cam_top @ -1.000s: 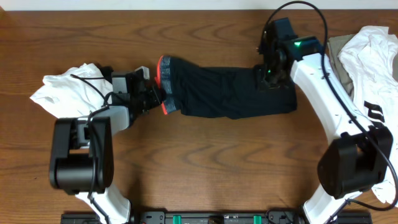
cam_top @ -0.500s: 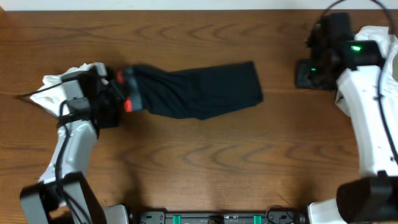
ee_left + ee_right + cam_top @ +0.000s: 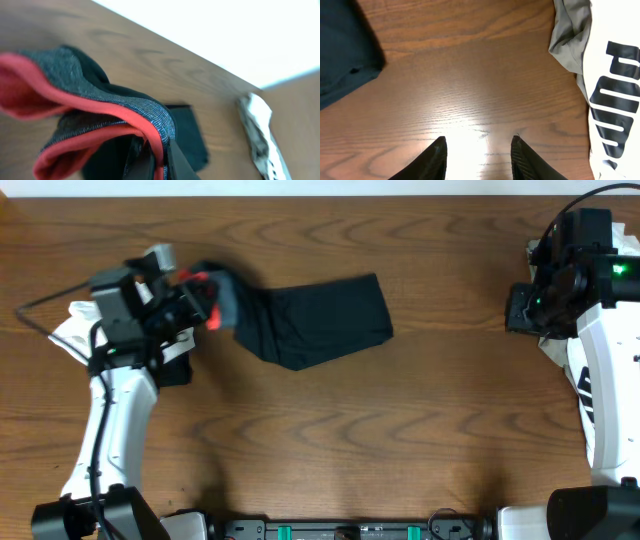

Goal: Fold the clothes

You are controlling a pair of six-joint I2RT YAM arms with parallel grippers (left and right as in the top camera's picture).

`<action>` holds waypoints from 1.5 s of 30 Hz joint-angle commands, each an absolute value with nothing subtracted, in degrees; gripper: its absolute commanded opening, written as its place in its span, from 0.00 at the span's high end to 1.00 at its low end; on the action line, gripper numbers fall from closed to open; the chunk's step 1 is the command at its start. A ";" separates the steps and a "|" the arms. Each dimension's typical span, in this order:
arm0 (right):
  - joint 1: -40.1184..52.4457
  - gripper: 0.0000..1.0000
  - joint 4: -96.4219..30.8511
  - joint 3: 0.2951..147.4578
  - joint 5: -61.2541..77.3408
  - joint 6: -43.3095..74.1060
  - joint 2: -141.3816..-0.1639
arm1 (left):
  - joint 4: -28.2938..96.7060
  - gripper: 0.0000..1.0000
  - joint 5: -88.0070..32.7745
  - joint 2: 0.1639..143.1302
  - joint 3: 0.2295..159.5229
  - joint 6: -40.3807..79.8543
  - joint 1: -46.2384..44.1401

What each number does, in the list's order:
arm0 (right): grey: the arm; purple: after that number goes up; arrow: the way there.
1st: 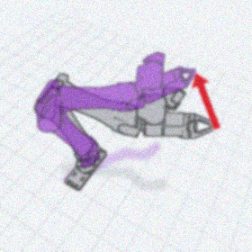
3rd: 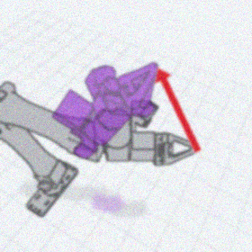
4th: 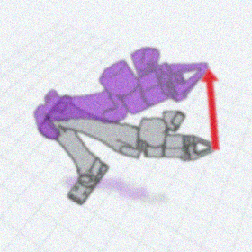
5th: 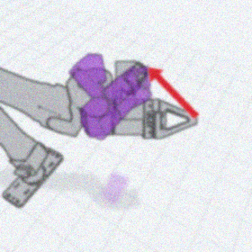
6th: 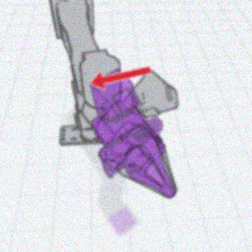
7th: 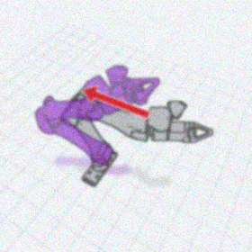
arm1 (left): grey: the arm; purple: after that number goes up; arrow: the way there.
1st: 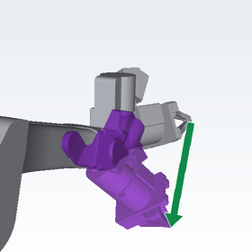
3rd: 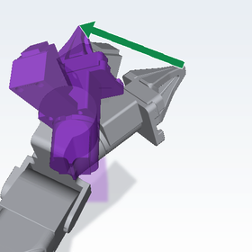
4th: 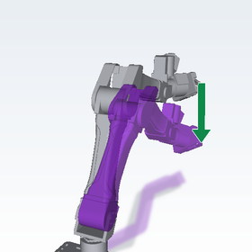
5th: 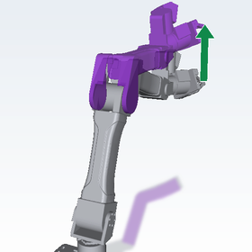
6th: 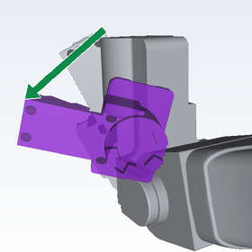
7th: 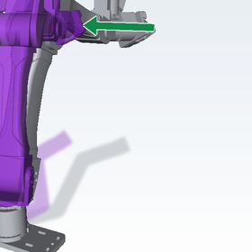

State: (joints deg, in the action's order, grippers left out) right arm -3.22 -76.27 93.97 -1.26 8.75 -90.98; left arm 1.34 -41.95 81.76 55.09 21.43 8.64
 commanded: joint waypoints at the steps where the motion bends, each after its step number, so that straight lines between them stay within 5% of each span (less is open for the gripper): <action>1: -3.68 0.60 -76.75 94.06 -1.23 8.10 -90.21 | 0.60 0.94 -43.83 80.68 57.63 21.69 1.85; 15: -3.68 0.60 -79.05 94.06 1.13 8.08 -90.21 | -1.06 0.94 -23.83 92.23 57.67 18.68 -22.83; 41: -3.68 0.60 -80.05 94.06 1.08 6.96 -90.21 | -16.40 0.94 -17.21 95.48 57.67 19.55 -24.84; 43: -3.68 0.60 -80.05 94.06 1.08 6.94 -90.21 | -16.67 0.87 -17.21 95.50 57.67 19.62 -24.93; 45: -3.68 0.60 -80.07 94.06 1.10 6.94 -90.21 | -17.52 0.69 -17.23 95.94 57.67 20.16 -25.61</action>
